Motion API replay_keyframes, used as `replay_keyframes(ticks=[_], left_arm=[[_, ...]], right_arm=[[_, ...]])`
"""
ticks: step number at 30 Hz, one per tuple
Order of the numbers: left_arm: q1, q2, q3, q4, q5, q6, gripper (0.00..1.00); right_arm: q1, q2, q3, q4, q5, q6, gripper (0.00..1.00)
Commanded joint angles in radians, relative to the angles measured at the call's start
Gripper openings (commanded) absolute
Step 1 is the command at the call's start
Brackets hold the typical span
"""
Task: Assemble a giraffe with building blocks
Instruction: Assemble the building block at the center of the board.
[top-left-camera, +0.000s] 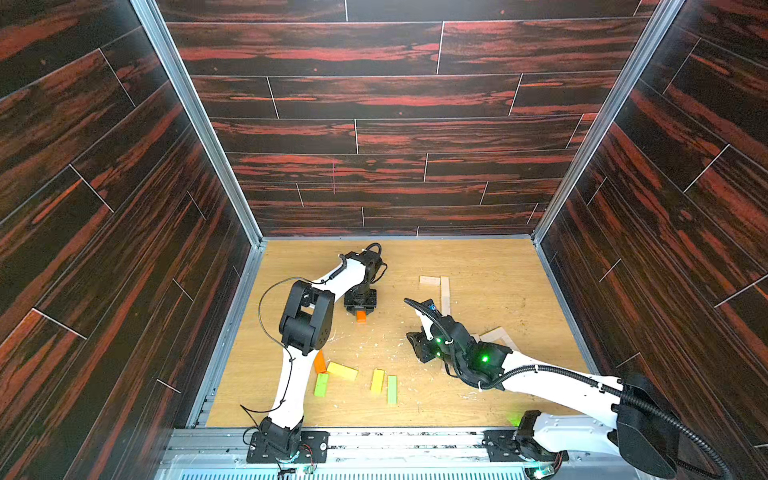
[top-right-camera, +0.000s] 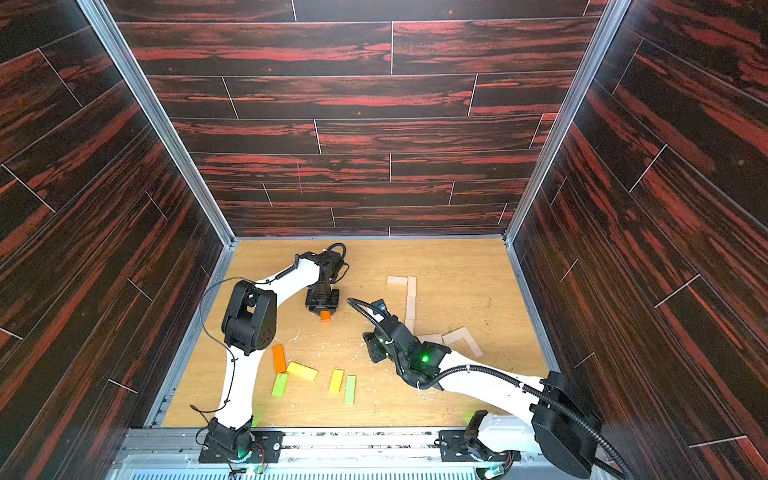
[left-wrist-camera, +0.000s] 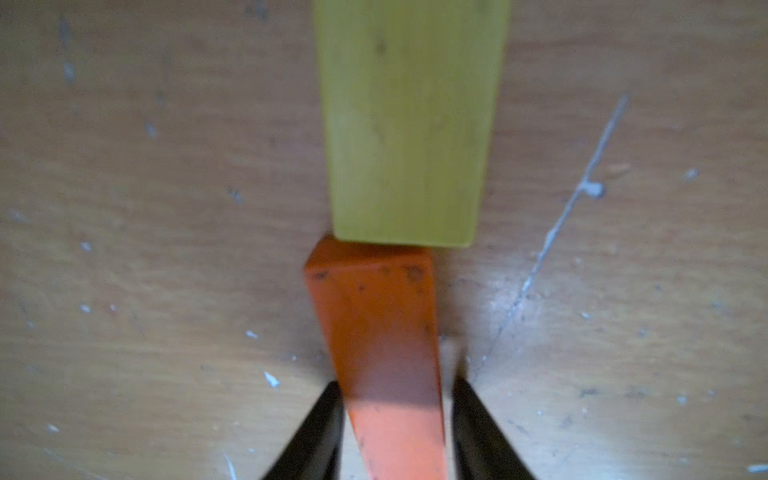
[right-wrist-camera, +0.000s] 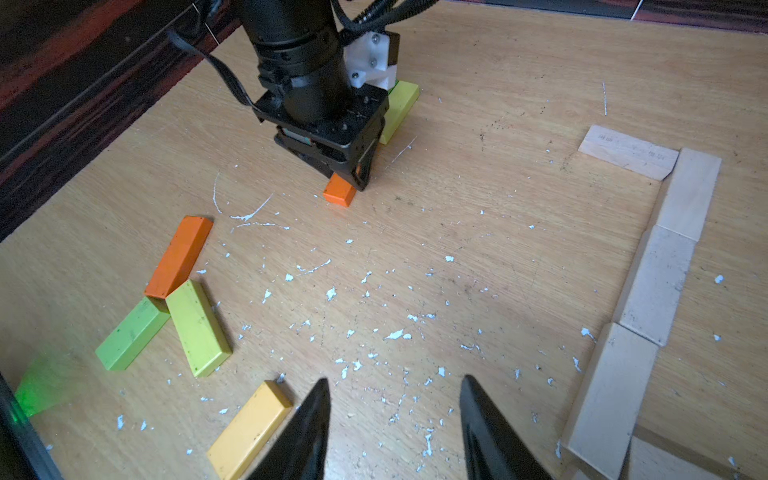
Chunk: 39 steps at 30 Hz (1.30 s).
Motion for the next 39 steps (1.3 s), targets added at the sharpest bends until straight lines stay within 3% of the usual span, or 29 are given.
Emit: replay_keyframes(ticks=[1,10,20,25,31,39], left_arm=[[0.004,0.016,0.021,-0.022,-0.012,0.006,0.49],[0.004,0.025,0.039,-0.026,-0.004,0.013,0.36],[0.004,0.032,0.042,-0.028,-0.006,0.014,0.35],[0.006,0.037,0.055,-0.029,-0.023,0.004,0.38],[0.007,0.036,0.065,-0.032,-0.014,0.007,0.52],[0.007,-0.007,0.056,-0.032,0.004,0.032,0.6]], right_arm=[[-0.004,0.015,0.008,-0.01,0.008,-0.002,0.51],[-0.005,0.019,0.007,-0.008,0.004,0.001,0.51],[-0.006,0.024,0.007,-0.005,0.003,0.002,0.51],[-0.008,0.025,0.007,-0.006,0.003,0.001,0.51],[-0.008,0.029,0.007,-0.005,0.002,0.002,0.51],[-0.009,0.036,0.01,-0.002,-0.003,0.001,0.51]])
